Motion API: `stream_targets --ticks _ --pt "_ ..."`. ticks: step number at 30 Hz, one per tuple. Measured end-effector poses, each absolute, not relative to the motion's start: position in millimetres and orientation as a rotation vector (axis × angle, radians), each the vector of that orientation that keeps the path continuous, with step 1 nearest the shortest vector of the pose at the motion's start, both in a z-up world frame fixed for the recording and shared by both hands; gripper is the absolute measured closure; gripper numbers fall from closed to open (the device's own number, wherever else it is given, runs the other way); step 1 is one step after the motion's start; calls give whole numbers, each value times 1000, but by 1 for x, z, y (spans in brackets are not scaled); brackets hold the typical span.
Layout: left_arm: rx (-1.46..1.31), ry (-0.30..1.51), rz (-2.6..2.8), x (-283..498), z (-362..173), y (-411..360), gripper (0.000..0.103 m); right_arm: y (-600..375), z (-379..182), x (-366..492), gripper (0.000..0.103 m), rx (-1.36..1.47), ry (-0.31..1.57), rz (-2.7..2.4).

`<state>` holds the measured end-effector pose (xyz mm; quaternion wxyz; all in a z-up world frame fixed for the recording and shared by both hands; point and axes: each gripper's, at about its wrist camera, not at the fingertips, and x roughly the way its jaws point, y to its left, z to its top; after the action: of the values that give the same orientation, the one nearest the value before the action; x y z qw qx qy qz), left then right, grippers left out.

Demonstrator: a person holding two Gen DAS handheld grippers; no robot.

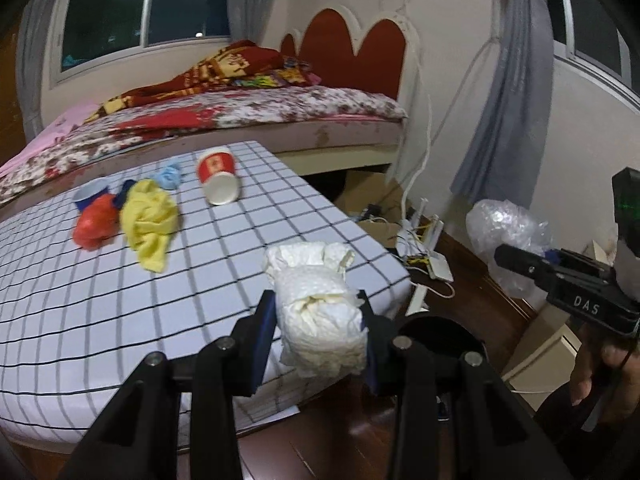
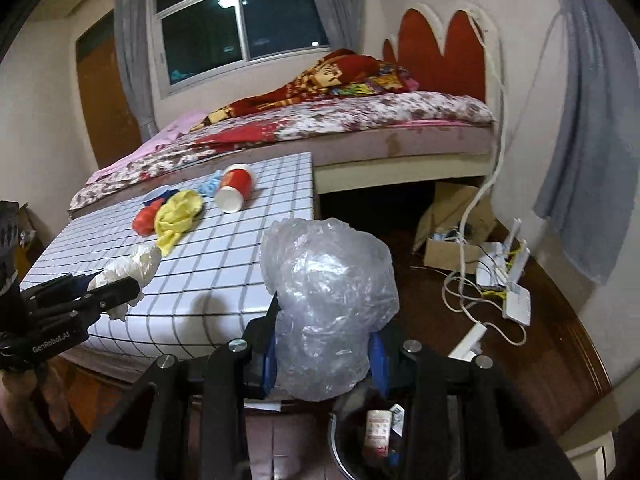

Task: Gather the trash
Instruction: 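Carry tissue and clear plastic over the black bin and open both tools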

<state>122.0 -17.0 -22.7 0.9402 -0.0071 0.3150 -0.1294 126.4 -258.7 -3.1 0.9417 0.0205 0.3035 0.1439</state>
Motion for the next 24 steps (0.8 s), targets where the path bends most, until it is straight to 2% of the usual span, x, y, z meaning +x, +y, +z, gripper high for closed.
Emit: stream_targets --ticks 16,24 --pt "42 698 -437 122 -50 -105 64 -344 -40 105 65 86 689 156" --pt "37 774 -518 136 -86 -147 64 -368 -78 115 64 56 777 150"
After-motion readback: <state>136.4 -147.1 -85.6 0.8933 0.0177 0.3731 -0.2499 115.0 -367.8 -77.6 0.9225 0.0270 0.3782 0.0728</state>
